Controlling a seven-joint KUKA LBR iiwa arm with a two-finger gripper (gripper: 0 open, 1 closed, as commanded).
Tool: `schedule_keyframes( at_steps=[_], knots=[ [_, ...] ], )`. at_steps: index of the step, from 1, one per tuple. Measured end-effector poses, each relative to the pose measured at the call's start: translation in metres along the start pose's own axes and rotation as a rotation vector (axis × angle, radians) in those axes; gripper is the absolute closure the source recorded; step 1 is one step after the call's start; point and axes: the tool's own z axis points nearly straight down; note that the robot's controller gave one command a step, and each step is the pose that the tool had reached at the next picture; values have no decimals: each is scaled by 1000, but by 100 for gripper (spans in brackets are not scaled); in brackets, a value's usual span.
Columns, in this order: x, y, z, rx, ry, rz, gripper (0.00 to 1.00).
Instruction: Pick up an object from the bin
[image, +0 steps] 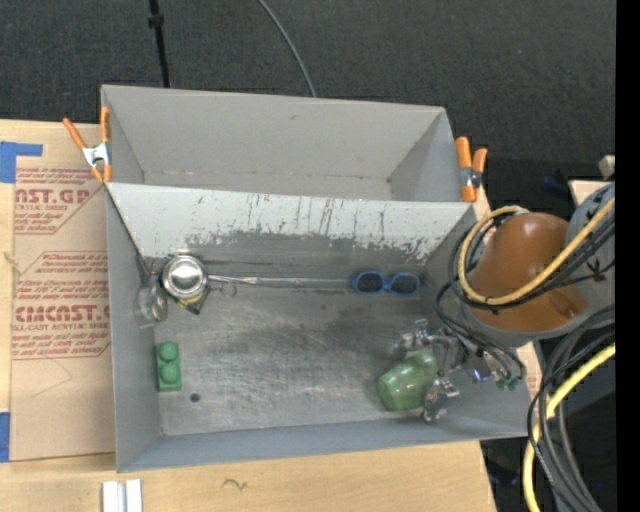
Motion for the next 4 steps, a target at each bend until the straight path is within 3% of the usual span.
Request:
schedule_keyframes(
  at_steps=[1,2,3,4],
  knots=[
    [-8,0,26,4,-11,-45,0],
    [-5,6,26,7,-14,150,0],
    [-5,6,25,7,-13,150,100],
    [-6,7,-14,1,-3,149,100]
  ],
)
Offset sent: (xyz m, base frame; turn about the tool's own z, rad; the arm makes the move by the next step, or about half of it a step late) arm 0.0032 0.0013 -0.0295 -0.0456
